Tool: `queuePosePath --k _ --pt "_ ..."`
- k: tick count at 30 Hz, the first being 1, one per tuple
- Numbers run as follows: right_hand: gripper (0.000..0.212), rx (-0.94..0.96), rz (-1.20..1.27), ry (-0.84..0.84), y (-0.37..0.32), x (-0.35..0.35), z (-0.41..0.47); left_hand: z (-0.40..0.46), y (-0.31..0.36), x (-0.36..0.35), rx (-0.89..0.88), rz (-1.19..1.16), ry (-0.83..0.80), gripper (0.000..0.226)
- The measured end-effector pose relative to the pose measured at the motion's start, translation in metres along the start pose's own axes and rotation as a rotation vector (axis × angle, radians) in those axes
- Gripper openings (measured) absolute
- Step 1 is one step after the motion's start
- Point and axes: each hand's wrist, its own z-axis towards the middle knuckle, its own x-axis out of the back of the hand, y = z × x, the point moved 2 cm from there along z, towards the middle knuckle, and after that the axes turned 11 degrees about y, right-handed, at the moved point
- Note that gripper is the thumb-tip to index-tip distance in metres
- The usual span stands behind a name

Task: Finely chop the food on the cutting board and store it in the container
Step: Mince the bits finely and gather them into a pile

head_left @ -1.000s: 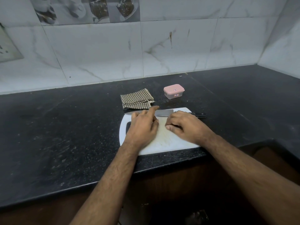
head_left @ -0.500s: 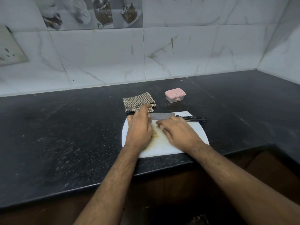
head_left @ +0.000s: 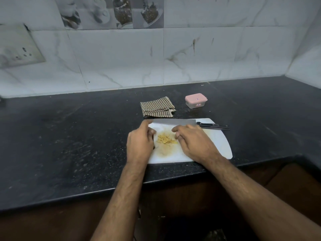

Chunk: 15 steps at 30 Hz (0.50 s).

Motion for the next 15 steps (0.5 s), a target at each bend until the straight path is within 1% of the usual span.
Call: queuePosePath --k 2,3,6,8,12,15 --pt "0.035 -0.035 0.002 0.001 -0.0001 0.0015 -0.001 -0.0008 0.0019 -0.0016 -0.022 0.01 -0.075 0.043" --pt "0.036 -0.053 0.025 -0.007 0.0005 0.0009 -0.0016 -0.0007 0.0022 -0.0025 -0.037 0.009 -0.094 0.046" --pt "0.028 -0.039 0.083 -0.032 0.0008 -0.0018 -0.0023 0.0004 0.0 -0.0059 -0.104 0.058 -0.096 0.053" --pt "0.025 -0.023 0.11 -0.005 -0.0003 -0.0002 -0.0028 0.0002 0.0027 -0.0066 -0.156 0.08 -0.096 0.054" --pt "0.024 -0.048 0.143 0.052 -0.0009 0.0022 -0.0033 -0.0009 0.0087 -0.0065 -0.142 -0.038 -0.165 0.056" --pt "0.025 -0.013 0.132 0.043 -0.0012 0.0002 -0.0022 -0.0022 0.0086 -0.0058 -0.075 -0.183 -0.181 0.055"
